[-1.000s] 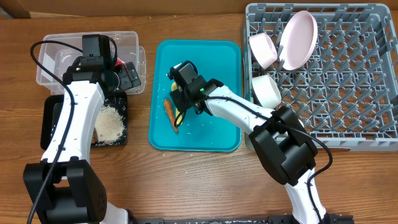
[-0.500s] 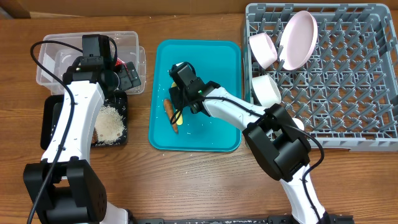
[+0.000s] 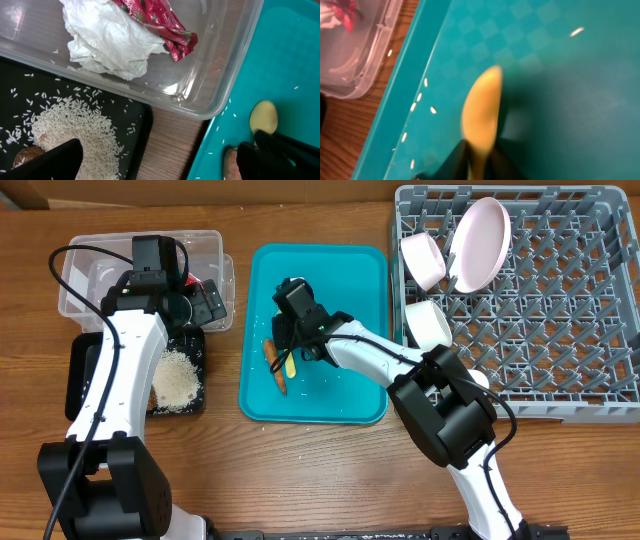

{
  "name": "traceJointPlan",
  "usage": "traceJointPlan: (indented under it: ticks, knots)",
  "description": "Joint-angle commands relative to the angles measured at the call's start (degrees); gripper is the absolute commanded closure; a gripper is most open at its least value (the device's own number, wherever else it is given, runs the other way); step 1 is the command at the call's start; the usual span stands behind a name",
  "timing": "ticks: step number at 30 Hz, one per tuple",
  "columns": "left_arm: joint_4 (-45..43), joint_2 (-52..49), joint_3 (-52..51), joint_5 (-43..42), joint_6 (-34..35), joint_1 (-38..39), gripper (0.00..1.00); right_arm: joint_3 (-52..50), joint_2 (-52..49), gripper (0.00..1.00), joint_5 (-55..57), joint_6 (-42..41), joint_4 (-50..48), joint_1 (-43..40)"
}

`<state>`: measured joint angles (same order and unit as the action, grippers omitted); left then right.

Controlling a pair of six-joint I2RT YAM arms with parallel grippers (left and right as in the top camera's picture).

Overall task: Sort waste into correct bins and load items into the dishwasher
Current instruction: 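Grasp the yellow spoon with the right gripper and lift it, then carry the spoon right and drop it into the dish rack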

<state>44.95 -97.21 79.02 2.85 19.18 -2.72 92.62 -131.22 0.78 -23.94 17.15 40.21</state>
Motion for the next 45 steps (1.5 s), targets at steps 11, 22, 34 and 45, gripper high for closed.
traceJointPlan:
  ticks: [11, 22, 34, 45]
  knots:
    - [-0.17, 1.11, 0.81, 0.72, 0.33, 0.11, 0.0, 2.03, -2.82, 0.96, -6.01, -1.14, 5.38, -0.28]
    - [-0.15, 1.11, 0.81, 0.72, 0.31, 0.11, 0.0, 15.34, 3.85, 0.96, -6.03, 1.9, 26.18, -5.92]
    - [-0.15, 1.11, 0.81, 0.72, 0.31, 0.11, 0.0, 19.63, 28.63, 0.96, -5.33, -7.91, 48.78, -23.69]
    - [-0.15, 1.11, 0.81, 0.72, 0.31, 0.11, 0.0, 8.44, 29.31, 0.96, 2.16, -31.91, 57.9, -47.21]
